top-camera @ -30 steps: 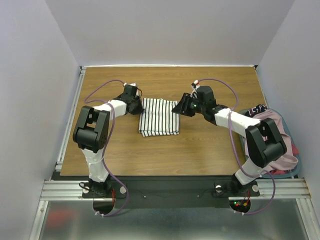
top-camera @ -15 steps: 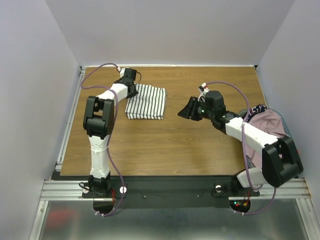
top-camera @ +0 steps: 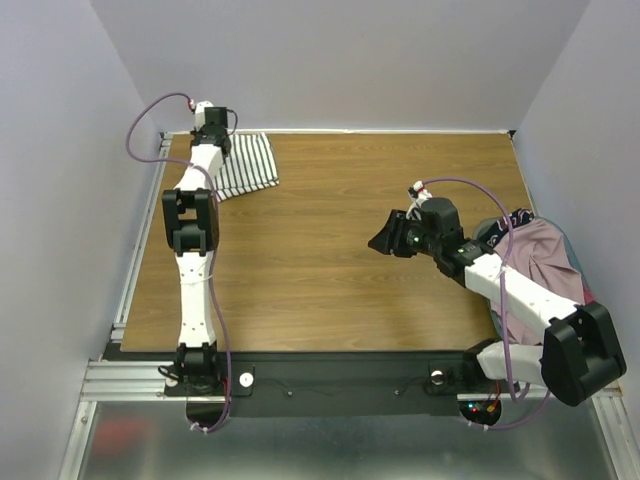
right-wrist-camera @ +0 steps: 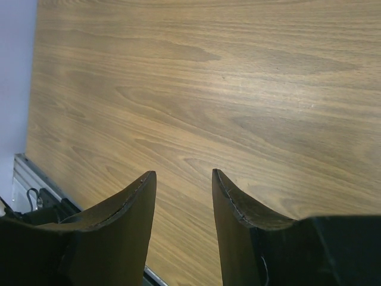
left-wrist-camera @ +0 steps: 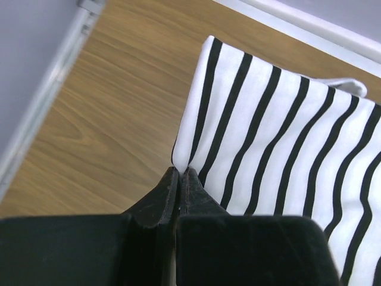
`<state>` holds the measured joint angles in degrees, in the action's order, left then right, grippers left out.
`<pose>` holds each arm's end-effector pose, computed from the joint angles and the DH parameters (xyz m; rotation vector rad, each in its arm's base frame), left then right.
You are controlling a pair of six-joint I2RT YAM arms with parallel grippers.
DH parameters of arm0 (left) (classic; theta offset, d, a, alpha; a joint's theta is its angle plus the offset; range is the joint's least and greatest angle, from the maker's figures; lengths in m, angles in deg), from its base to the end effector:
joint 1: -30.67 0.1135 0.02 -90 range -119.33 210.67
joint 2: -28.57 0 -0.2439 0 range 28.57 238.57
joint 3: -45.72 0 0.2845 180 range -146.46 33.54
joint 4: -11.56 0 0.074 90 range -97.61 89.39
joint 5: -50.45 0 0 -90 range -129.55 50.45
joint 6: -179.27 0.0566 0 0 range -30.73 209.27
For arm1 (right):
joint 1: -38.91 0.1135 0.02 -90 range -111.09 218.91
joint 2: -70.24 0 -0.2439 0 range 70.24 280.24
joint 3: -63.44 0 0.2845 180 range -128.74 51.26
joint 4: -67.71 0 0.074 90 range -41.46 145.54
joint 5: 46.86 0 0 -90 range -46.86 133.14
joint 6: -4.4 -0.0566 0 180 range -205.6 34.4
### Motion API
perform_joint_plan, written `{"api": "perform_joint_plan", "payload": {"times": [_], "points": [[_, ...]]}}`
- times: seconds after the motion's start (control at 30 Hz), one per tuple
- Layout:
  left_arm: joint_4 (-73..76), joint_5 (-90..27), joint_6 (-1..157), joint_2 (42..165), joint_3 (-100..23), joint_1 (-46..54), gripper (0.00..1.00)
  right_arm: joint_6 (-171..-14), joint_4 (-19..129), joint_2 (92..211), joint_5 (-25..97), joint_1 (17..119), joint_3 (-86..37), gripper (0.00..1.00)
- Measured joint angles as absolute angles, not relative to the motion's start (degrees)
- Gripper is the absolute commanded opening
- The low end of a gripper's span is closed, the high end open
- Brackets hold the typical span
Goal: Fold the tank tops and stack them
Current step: Neatly place the folded tank top to the corner
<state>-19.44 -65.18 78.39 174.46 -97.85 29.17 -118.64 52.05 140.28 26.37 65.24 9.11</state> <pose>0.6111 0.0085 0.1701 -0.4270 2.0647 0.3515 0.2796 0.1566 0.1990 -0.0537 2.2330 0.9041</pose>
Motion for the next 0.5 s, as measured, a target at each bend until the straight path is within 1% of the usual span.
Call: {"api": "perform_joint_plan", "payload": {"times": [0.07,0.2,0.37,0.5], "points": [[-17.8,-65.53,80.34,175.0,-97.98,31.27,0.0,-118.18,51.61,140.17,26.78,65.24,9.11,0.49],[-16.86,-63.01,80.58,179.09,-104.69,35.42,0.0,-117.64,50.91,140.09,27.33,65.24,9.11,0.49],[-14.74,-60.79,79.77,179.59,-105.26,38.92,0.02,-116.96,50.56,140.09,28.34,65.24,9.11,0.49],[-12.14,-60.68,80.1,179.64,-105.7,39.33,0.06,-116.63,50.32,140.39,28.86,65.24,9.11,0.49]]}}
